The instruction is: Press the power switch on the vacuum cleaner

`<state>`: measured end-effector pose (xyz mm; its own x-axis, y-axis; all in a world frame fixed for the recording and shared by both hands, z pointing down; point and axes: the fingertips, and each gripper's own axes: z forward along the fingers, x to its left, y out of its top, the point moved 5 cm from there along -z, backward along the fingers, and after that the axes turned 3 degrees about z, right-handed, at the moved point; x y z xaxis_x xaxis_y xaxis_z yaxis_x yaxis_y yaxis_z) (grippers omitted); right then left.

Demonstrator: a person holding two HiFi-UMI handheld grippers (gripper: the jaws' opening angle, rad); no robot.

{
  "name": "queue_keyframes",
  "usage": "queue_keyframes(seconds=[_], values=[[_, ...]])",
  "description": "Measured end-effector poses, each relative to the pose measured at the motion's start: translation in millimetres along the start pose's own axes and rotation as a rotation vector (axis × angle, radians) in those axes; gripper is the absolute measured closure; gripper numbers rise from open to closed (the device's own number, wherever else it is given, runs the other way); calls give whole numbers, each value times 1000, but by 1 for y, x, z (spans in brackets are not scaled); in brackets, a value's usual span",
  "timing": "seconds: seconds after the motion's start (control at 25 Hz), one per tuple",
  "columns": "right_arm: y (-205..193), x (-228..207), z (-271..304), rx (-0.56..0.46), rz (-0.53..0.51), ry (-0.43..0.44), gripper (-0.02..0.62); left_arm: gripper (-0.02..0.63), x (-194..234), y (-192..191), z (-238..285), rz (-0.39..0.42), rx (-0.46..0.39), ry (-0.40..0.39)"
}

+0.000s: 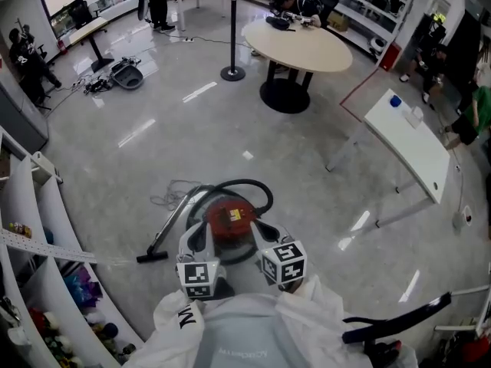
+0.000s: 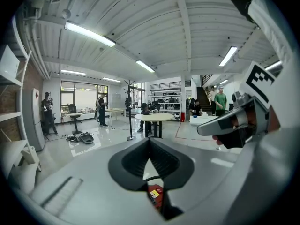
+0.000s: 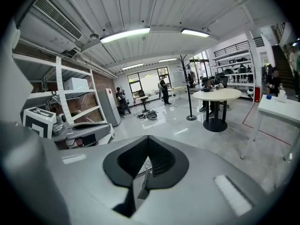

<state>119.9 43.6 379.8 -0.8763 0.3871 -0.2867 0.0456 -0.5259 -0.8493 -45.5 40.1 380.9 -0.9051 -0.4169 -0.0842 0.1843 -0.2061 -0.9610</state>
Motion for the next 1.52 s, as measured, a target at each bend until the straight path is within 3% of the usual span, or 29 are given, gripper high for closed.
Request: queue_keyframes(seconds=[0.36,0.72,1.12,1.28,1.52], values=[[-27,-24,-49,-1,8,38,595,606,-58,-3,-22,14,3,34],[-37,-28,-82,-22,-19,97,595,607,-90,4,-51,25,-19,102],[-70,-20,-104,14,6,144,595,606,-117,-16,-83,-2,38,116],[-80,-22,-107,34,31,141,595,606,-123,-23,-89,19,66,107],[-90,-18,-109,82,61,112,595,606,-121,-38,-98,-23,122,89]])
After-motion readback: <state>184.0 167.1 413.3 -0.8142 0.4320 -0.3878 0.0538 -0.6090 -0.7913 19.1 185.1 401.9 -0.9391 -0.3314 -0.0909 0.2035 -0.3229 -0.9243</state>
